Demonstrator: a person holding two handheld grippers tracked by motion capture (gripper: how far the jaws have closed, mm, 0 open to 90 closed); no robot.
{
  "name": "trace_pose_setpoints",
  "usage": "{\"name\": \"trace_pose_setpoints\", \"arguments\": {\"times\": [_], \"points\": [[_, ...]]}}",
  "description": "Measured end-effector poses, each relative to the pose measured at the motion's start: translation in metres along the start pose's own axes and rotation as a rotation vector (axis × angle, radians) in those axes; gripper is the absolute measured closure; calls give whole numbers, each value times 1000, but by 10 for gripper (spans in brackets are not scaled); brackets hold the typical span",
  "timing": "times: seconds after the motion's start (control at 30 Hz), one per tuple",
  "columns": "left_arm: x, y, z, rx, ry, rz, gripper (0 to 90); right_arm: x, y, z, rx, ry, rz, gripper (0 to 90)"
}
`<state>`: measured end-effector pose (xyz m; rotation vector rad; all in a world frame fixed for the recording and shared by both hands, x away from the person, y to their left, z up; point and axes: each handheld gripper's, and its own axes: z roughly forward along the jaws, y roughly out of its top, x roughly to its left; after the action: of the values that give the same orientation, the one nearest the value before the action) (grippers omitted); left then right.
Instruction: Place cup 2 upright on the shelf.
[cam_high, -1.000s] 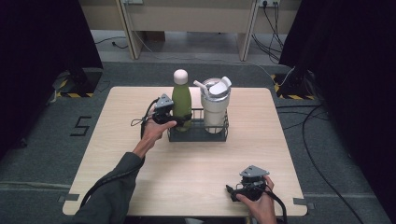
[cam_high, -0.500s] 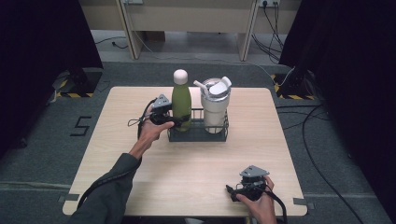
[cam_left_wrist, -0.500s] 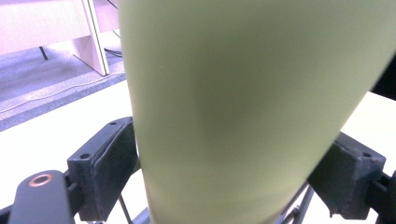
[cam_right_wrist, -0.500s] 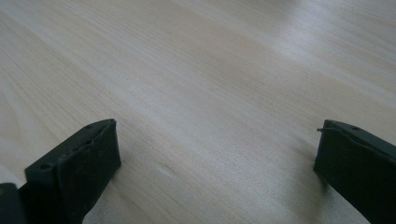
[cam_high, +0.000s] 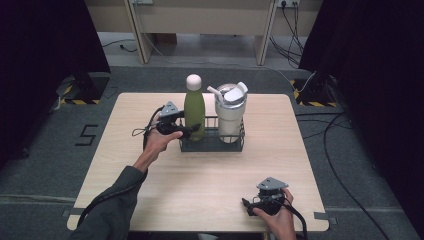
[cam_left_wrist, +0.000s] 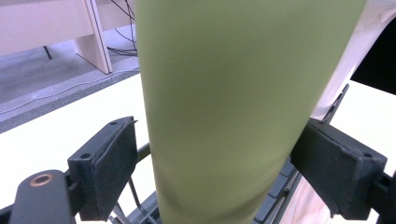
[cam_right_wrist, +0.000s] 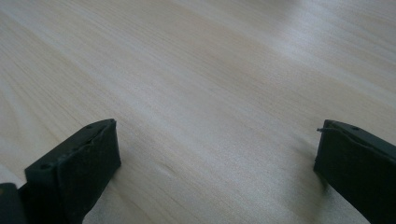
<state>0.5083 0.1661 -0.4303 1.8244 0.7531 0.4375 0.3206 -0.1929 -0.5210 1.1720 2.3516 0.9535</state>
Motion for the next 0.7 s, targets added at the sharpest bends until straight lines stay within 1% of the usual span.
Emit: {"name": "trace_pose_setpoints", "arguments": {"times": [0.17, 0.3, 0.4, 0.5, 0.63, 0.7], "points": [[1, -2, -8, 5, 7, -1, 148, 0, 0, 0, 0, 0, 0, 4], [2, -4, -15, -5, 9, -14, 148, 0, 0, 0, 0, 0, 0, 4], [2, -5, -22, -10, -2, -29, 148, 0, 0, 0, -1, 0, 0, 4], [1, -5, -29, -12, -8, -35, 148, 0, 0, 0, 0, 0, 1, 4], [1, -6, -38, -25, -18, -65, 148, 0, 0, 0, 0, 0, 0, 4], [-1, -7, -41, -25, -21, -68, 148, 0, 0, 0, -1, 0, -1, 4]]}}
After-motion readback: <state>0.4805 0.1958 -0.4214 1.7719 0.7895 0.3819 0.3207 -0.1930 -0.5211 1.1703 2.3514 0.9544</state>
